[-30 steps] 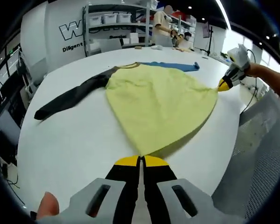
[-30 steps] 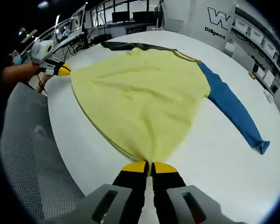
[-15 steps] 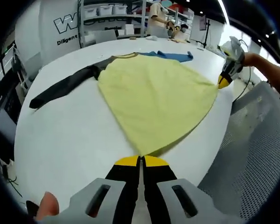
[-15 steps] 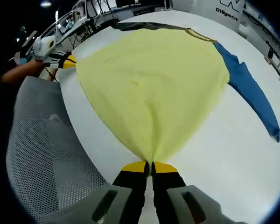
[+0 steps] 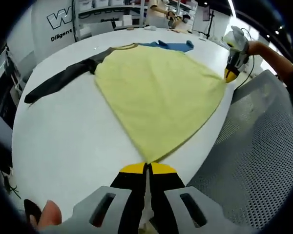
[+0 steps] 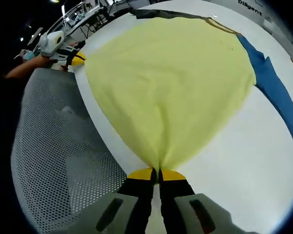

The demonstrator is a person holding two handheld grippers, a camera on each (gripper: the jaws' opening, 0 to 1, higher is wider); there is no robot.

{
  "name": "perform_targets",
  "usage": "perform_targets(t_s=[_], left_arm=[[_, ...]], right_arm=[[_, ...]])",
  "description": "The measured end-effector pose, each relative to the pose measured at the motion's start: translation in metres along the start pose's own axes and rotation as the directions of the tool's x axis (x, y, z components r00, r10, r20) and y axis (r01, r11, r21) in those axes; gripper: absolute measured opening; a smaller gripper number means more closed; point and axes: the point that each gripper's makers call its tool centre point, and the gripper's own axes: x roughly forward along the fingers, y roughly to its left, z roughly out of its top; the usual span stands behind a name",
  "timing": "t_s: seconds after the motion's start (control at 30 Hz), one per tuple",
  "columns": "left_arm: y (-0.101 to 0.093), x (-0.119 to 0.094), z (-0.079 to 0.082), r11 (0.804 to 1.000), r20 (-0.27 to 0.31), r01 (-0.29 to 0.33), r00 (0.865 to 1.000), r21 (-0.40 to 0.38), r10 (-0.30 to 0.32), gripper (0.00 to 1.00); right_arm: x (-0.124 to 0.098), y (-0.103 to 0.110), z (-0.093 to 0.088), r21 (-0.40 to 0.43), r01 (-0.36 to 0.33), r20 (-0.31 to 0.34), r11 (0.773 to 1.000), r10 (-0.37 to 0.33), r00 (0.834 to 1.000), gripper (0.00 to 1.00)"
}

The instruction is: Fold the garment on the visible template until the final outline fits inside the template.

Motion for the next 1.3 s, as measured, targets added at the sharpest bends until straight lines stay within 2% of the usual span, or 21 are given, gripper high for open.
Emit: perform_targets(t_s=[0.17,0.43,0.87,1.03,1.3], left_arm=[[-0.003,-0.003,-0.004,1.000,-0.007,0.005,1.000,-0.002,-0.005,0.00],[-0.004,-0.003,-0.004,1.000,-0.010,0.011,1.000,0.000,-0.011,0.00],[-0.007,-0.003,-0.005,1.000,-0.017,0.017,1.000,-0.004,-0.017,0.00],[-0.008,-0.003,-0.005,1.000,-0.020,0.022,1.000,-0.006,-0.022,0.07],[0.002,-0.018,0.008,1.000,0.016,0.002,1.000,-0.027,-0.002,0.08]], right_arm=[[0.001,0.007,-0.004,-0.012,-0.013,-0.029,1.000,0.013,0.999,0.00],[0.001,0.007,-0.004,-0.027,-0.003,-0.030,1.000,0.003,1.000,0.01],[0.001,0.016,-0.004,-0.042,-0.024,-0.026,0.999,0.023,0.999,0.14],[0.001,0.016,-0.005,-0.044,-0.027,-0.026,0.999,0.025,0.999,0.15],[-0.011,0.015,0.001,-0.036,-0.020,0.011,0.999,0.021,1.000,0.15]])
